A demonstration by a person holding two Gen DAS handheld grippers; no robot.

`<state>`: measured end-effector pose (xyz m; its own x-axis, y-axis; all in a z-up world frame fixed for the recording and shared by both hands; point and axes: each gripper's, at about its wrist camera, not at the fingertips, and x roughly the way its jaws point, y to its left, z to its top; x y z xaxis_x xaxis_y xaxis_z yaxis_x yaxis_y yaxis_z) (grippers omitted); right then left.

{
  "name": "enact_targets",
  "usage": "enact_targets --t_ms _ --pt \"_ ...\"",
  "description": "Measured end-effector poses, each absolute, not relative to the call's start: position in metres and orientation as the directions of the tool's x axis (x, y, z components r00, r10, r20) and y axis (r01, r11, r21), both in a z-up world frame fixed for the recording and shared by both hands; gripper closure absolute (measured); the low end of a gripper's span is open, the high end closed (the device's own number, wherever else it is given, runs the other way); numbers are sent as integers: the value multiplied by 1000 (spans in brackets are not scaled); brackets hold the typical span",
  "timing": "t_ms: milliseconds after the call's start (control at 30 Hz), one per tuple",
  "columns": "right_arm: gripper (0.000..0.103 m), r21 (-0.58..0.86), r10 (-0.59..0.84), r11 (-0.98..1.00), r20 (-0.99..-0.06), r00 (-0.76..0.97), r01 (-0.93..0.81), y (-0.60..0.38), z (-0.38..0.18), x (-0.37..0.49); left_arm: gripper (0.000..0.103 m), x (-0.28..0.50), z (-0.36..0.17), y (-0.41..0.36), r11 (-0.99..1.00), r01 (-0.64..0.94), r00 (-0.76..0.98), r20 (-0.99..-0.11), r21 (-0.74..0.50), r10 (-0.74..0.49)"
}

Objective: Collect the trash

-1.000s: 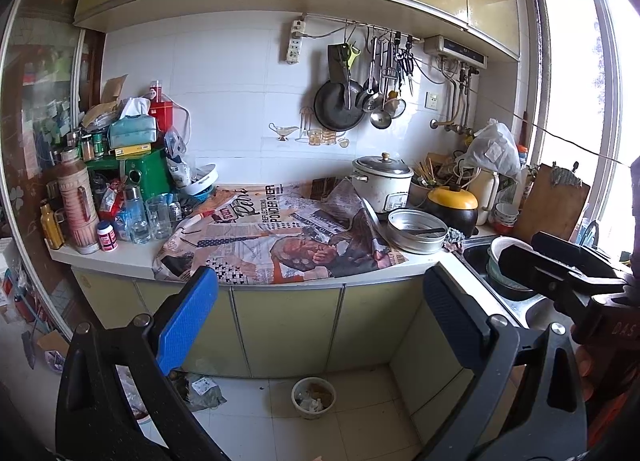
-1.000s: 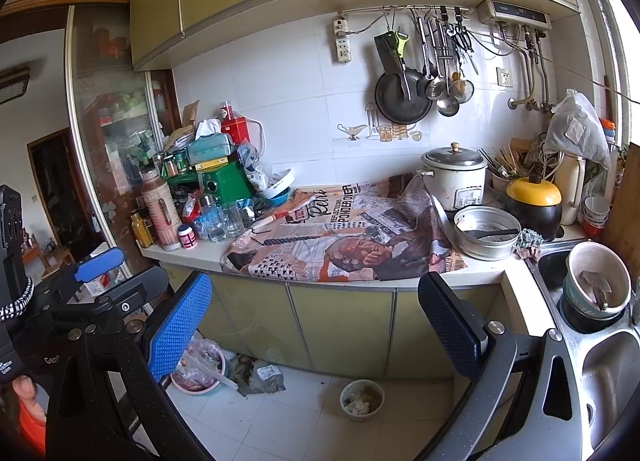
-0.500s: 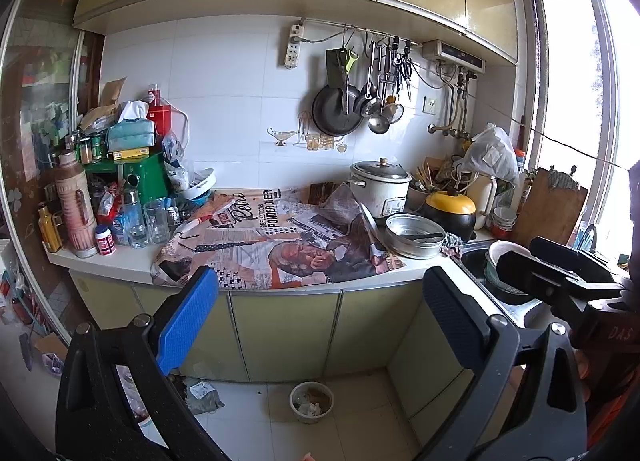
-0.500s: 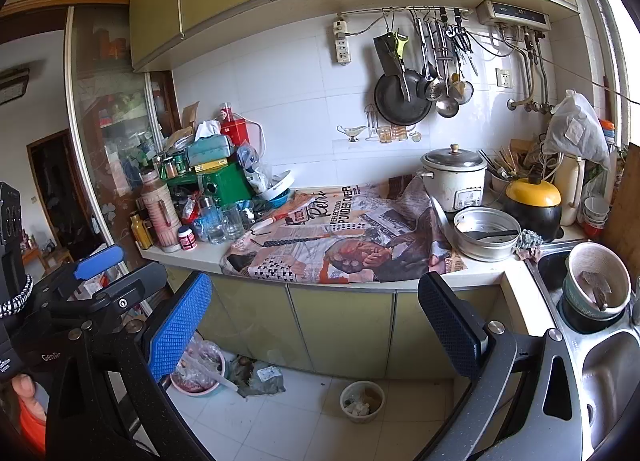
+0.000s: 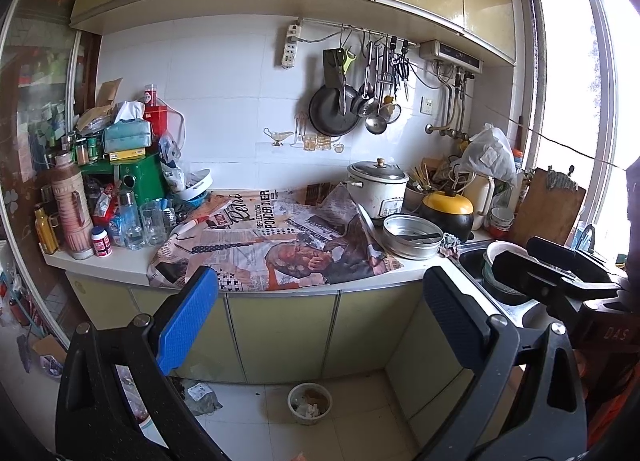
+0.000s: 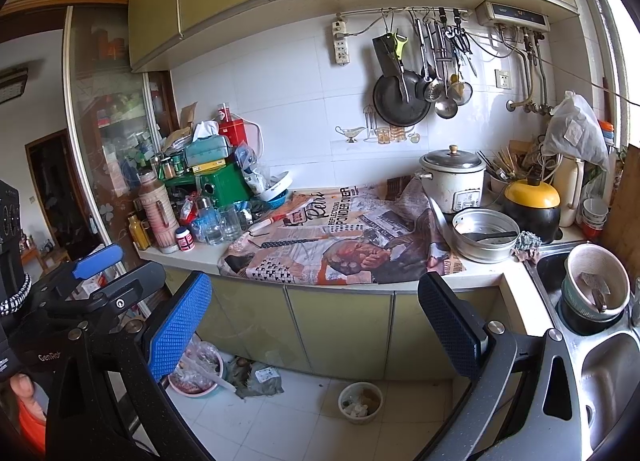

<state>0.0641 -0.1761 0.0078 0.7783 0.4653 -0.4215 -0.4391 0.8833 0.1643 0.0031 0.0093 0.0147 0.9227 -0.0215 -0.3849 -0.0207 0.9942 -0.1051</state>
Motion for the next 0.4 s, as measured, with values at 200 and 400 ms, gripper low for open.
enact_targets --t_ms 200,400 --pt "0 169 462 885 -429 776 -433 -178 5 71 0 8 12 11 994 -22 920 -391 -111 -23" --pt "0 174 465 884 -439 769 -435 -180 2 84 0 21 8 14 993 -30 915 -404 -117 -20"
